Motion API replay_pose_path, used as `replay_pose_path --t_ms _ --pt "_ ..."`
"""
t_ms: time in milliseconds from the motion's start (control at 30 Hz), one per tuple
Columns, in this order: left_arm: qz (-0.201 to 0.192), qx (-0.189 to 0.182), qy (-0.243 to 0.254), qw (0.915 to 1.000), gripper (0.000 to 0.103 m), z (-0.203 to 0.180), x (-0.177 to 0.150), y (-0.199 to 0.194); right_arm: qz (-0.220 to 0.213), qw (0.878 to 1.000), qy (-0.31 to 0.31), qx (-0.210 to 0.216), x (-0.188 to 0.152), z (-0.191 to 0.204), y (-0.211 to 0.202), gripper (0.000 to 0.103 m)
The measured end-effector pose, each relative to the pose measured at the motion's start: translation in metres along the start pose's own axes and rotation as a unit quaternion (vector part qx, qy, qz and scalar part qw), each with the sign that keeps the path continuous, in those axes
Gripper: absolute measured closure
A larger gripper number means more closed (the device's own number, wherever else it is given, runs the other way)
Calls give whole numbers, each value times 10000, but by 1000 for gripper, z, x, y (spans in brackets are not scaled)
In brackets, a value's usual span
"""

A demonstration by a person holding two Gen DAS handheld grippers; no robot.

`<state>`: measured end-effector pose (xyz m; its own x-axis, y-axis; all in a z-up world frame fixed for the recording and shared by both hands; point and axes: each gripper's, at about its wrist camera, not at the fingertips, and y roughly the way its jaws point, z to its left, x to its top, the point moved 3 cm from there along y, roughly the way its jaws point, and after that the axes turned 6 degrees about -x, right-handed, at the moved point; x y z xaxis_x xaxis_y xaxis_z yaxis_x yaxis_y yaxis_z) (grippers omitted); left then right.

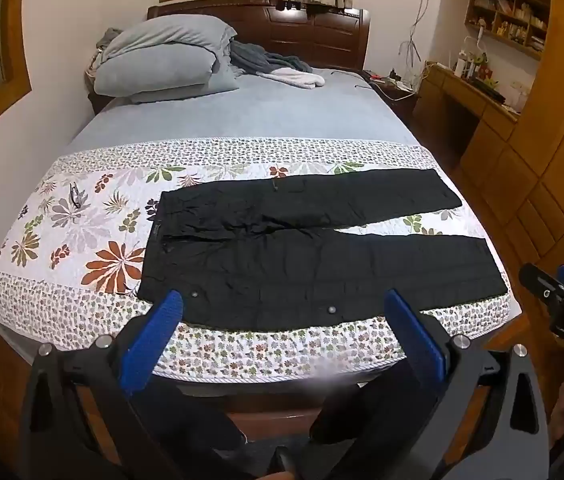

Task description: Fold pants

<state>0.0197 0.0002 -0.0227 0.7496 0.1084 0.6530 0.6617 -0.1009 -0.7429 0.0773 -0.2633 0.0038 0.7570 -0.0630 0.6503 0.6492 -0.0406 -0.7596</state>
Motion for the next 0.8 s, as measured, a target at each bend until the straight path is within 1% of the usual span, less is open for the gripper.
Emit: replay_pose_path --t_ms 100,233,333,367,800 --pt "18 7 -25 10000 3 1 0 2 -3 10000 -6 3 -1 0 0 4" --pt "-106 12 -1 9999 3 -2 0 -6 -35 10000 -6 1 1 1 -5 4" --pt "-95 -10 -14 10000 3 5 1 -7 -42 10000 -9 -10 2 1 -5 4" --pt "-117 12 -5 9999 3 -1 0 -8 -50 10000 -6 5 1 0 -5 4" --pt "-124 17 -27 9999 3 0 1 -12 -77 10000 -23 0 0 0 -8 4"
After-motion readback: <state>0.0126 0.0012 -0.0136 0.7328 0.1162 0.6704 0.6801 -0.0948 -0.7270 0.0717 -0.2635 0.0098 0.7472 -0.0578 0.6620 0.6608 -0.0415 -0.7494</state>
